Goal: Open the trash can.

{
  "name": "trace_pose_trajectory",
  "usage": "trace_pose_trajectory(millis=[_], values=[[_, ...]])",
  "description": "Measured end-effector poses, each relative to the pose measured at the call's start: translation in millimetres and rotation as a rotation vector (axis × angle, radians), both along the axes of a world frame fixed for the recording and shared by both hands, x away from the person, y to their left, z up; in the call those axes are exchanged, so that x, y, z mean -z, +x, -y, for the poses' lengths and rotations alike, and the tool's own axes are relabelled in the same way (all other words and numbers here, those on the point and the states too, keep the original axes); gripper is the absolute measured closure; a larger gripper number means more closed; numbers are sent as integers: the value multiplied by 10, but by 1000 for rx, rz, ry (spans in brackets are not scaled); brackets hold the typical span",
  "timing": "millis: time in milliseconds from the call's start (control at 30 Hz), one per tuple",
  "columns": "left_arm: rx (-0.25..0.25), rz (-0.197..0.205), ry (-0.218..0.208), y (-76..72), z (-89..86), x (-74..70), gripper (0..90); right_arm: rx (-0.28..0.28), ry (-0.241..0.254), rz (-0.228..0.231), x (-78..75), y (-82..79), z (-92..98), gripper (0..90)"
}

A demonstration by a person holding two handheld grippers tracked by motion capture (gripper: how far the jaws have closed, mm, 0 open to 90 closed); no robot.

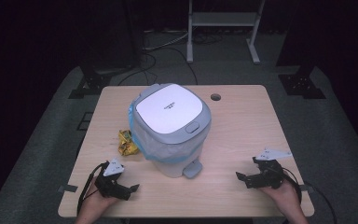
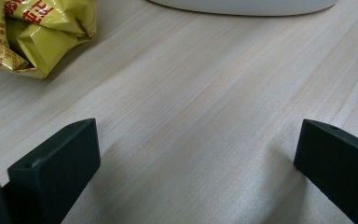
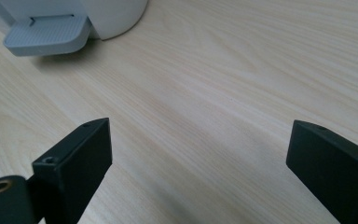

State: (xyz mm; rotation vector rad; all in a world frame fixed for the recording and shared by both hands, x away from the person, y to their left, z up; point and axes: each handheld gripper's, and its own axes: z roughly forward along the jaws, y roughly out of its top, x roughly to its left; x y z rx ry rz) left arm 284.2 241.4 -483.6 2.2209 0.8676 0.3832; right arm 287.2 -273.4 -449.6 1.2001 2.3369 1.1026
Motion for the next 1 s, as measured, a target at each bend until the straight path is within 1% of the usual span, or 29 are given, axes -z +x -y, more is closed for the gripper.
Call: trace_pose_trajectory(millis=[33, 133, 167, 433, 467, 567, 633, 800, 833, 1000], values=[[0, 0, -1, 0, 0, 0, 0, -5, 6, -1, -8, 0, -1, 89], [-1, 0, -1, 0, 1, 0, 0, -9, 8, -1, -25, -1, -7, 92], [0, 0, 0, 1, 1, -1, 0, -12, 11, -1, -46, -1, -15, 123], [-1, 0, 1, 2, 1, -1, 0, -23, 18, -2, -108, 3, -47, 135], [-1, 0, 1, 2, 1, -1, 0, -30, 22, -2, -129, 3, -58, 154], [-1, 0, 1, 2, 1, -1, 0, -34, 29, -4, -156, 2, -69, 157], [-1, 0, 1, 2, 1, -1, 0, -40, 35, -2, -173, 0, -75, 199], [-1, 0, 1, 2, 1, 0, 0, -53, 48, 7, -227, -3, -79, 230], [-1, 0, 0, 2, 1, 0, 0, -57, 52, 12, -265, -6, -92, 248], [-1, 0, 1, 2, 1, -1, 0, -72, 62, 25, -320, -4, -121, 290]])
